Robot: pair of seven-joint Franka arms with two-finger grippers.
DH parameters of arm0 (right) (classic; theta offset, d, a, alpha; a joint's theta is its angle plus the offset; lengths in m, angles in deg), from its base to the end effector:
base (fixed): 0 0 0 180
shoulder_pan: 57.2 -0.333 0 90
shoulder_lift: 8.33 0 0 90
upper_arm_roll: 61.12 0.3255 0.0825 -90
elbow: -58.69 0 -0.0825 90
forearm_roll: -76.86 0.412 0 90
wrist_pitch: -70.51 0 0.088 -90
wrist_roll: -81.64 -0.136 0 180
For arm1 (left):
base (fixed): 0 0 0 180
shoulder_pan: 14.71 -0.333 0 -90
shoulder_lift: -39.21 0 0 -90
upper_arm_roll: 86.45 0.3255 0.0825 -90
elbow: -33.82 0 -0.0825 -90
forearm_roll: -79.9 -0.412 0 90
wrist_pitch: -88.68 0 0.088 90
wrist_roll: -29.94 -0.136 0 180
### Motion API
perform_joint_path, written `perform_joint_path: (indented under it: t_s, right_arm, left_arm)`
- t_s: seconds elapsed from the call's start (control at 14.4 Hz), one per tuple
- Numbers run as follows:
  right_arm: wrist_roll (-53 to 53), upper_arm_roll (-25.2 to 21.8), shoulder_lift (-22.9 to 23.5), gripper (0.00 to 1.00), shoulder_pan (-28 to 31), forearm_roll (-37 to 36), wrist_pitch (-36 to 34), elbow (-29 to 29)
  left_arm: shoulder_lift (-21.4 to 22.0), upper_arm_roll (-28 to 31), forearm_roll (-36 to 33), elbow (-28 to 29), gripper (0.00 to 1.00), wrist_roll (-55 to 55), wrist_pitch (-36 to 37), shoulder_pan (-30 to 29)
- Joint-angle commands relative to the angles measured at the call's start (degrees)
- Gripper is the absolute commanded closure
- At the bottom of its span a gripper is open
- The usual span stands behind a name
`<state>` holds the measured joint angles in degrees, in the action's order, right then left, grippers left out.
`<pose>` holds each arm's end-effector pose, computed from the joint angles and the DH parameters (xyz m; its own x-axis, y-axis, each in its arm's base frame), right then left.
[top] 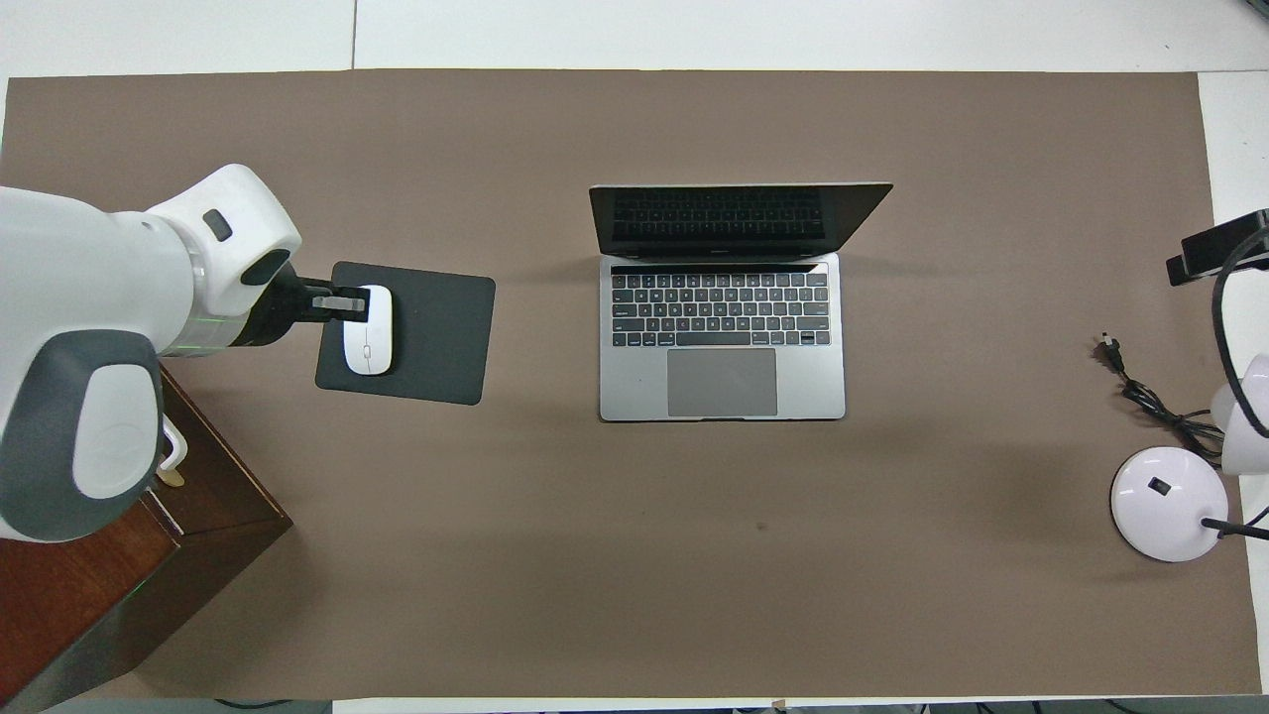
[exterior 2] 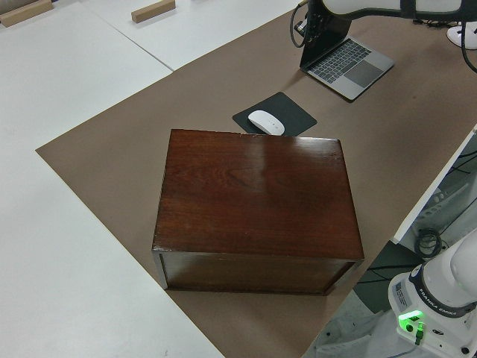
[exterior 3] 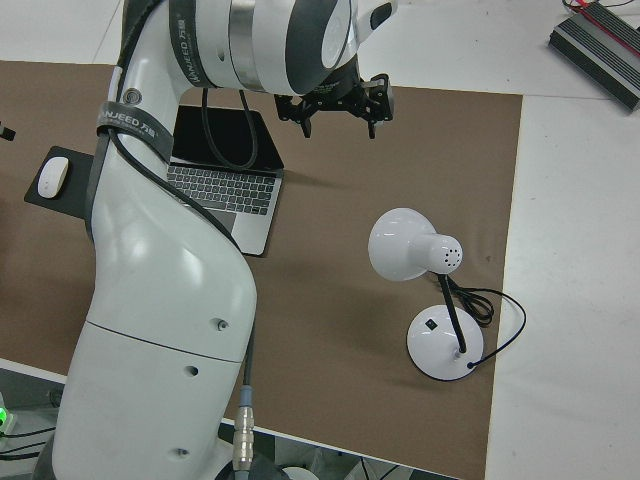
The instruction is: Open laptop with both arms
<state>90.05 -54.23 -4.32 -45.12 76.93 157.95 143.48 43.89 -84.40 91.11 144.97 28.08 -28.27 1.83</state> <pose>0.5972 -0.0565 0.6053 0.9982 0.0561 -0.0216 0.0559 -0.9984 -0.0129 0.5634 -0.1615 0.5102 0.9651 -0.1909 0.1793 -0.2235 -0.9573 0.1836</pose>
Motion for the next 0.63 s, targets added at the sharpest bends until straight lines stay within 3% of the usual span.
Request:
perform_joint_path:
  t_s: [0.0,0.14,0.56]
  right_arm:
    - [-0.76,0.50,-9.70,0.00,1.45,1.61,7.37,14.84]
    - [-2.07,0.50,-12.70,0.00,1.28,2.66,9.58,19.52]
    - [-6.56,1.20,-13.76,0.00,-2.24,3.89,9.85,19.53]
  left_arm:
    - [2.34,-0.55,-3.64,0.29,1.00,-2.79,3.91,-2.37]
    - [3.31,-0.55,-5.49,0.38,1.00,-3.93,5.50,-3.78]
    - [4.81,-0.64,-8.22,0.38,1.00,-13.41,9.54,-12.74]
